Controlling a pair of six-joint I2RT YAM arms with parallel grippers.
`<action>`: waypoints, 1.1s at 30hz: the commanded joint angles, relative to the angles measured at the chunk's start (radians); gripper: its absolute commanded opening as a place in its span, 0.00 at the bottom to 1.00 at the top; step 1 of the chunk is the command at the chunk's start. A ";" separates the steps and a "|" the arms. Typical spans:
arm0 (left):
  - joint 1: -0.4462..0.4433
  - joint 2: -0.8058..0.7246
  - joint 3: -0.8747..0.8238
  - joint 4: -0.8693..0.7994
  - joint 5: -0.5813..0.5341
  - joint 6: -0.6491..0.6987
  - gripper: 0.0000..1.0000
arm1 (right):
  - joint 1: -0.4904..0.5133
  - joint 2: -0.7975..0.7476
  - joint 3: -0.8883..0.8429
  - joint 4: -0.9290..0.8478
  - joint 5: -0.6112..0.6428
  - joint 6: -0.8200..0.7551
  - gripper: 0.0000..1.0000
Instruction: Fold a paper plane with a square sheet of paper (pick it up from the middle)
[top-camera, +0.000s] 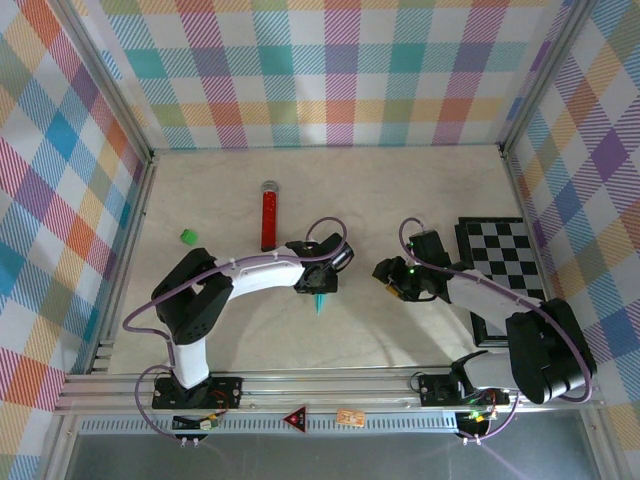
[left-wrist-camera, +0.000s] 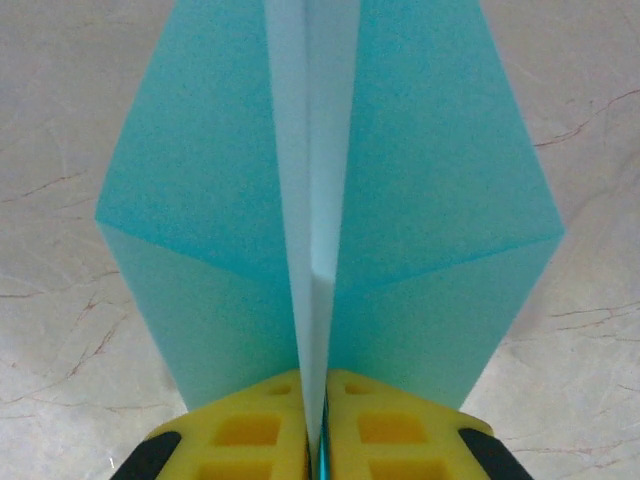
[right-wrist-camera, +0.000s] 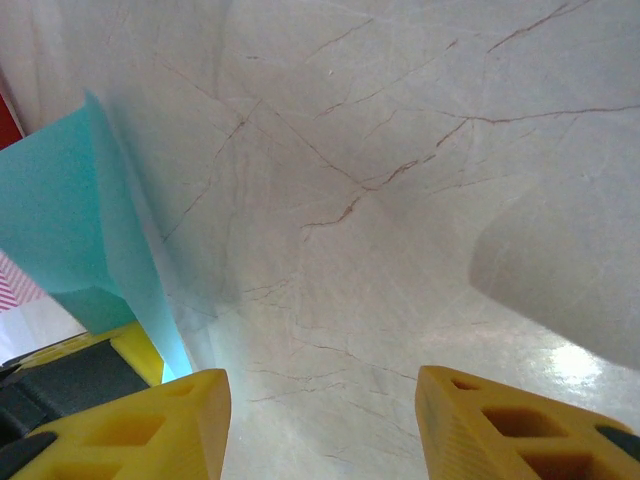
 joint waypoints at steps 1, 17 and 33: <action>-0.009 0.021 0.014 -0.042 -0.021 -0.012 0.14 | -0.007 0.017 -0.017 0.012 -0.029 -0.016 0.53; -0.010 0.047 -0.019 -0.029 -0.024 -0.027 0.23 | -0.012 0.045 -0.016 0.030 -0.037 -0.003 0.53; -0.073 0.091 0.001 -0.101 -0.099 -0.177 0.43 | -0.016 0.075 0.060 -0.038 -0.042 -0.098 0.53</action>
